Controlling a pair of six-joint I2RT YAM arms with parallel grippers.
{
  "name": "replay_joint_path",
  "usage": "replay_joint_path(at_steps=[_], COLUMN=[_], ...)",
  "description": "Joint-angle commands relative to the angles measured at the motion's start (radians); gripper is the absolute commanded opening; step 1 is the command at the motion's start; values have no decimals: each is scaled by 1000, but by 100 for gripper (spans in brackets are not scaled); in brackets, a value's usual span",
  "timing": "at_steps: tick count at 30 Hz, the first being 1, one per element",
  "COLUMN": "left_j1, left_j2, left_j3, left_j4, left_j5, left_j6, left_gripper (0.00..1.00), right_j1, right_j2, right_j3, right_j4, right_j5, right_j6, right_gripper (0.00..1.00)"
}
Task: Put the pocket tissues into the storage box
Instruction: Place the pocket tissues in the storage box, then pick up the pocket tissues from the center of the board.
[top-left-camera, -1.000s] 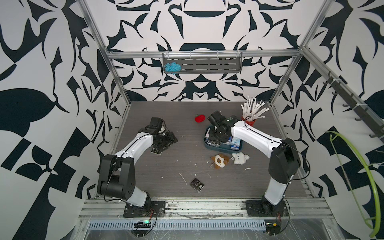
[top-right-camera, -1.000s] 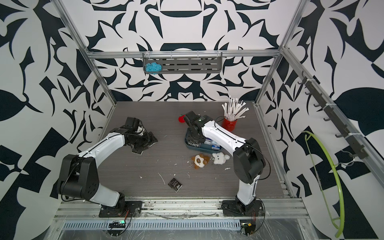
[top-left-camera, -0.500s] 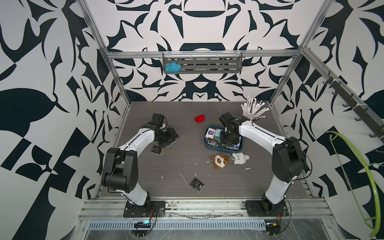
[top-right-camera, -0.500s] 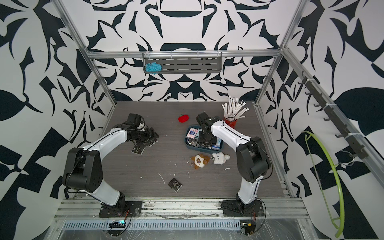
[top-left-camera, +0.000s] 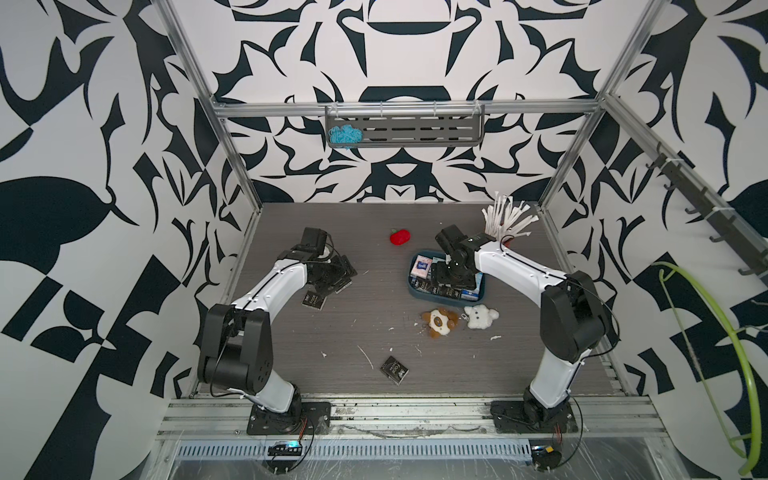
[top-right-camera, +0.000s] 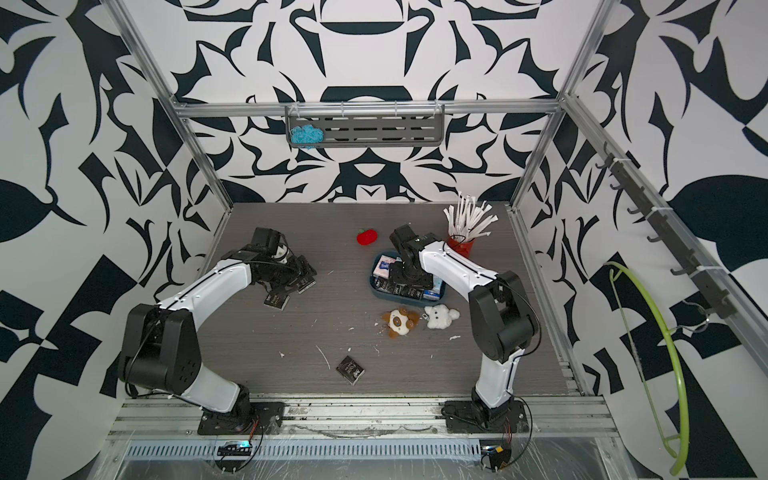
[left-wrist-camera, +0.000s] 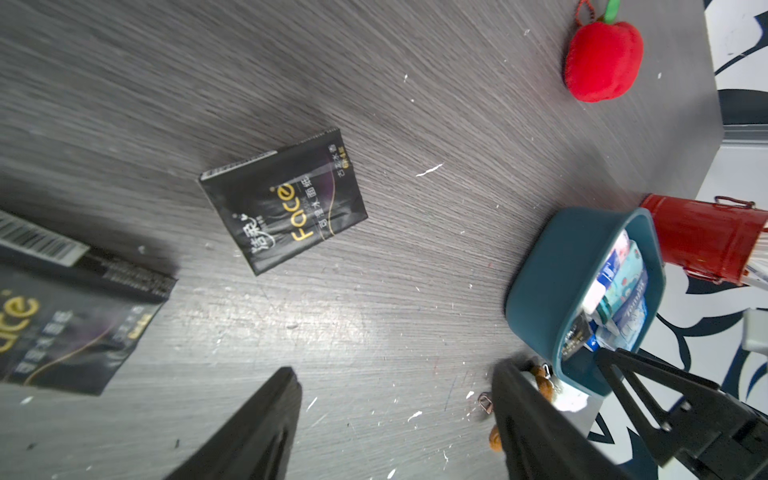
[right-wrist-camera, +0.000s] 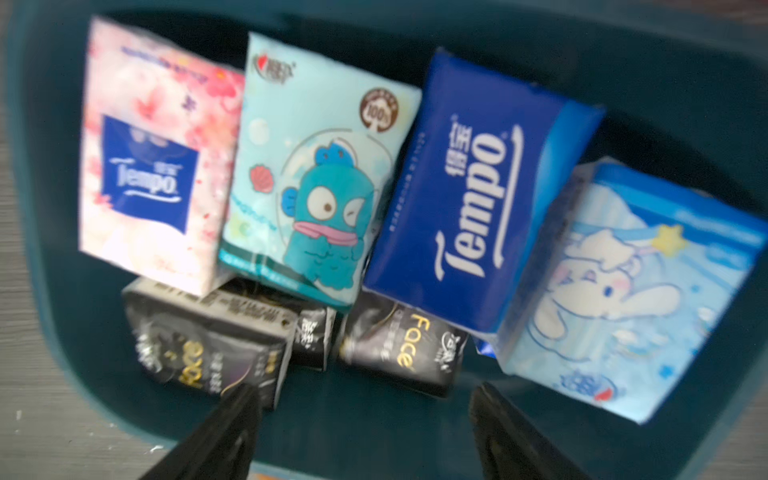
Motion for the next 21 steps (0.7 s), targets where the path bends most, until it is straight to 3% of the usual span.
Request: replay_joint_path(at_steps=[1,10,21], left_j1=[-4,-4,13], left_j2=[-21,-18,-58], left_j3=[-10,-4,-54], left_j4=[-39,-60,-41], left_j5=[8,71,94], left_j6=[32,89,104], left_gripper=[79,79,80], right_j1=[31,348,716], right_j2=[-108,-143,112], right_j3=[-36,-64,176], right_j4=[0,-14,-201], right_j5=[26,117,182], right_j6=[67,242,322], right_gripper=[84,85,89])
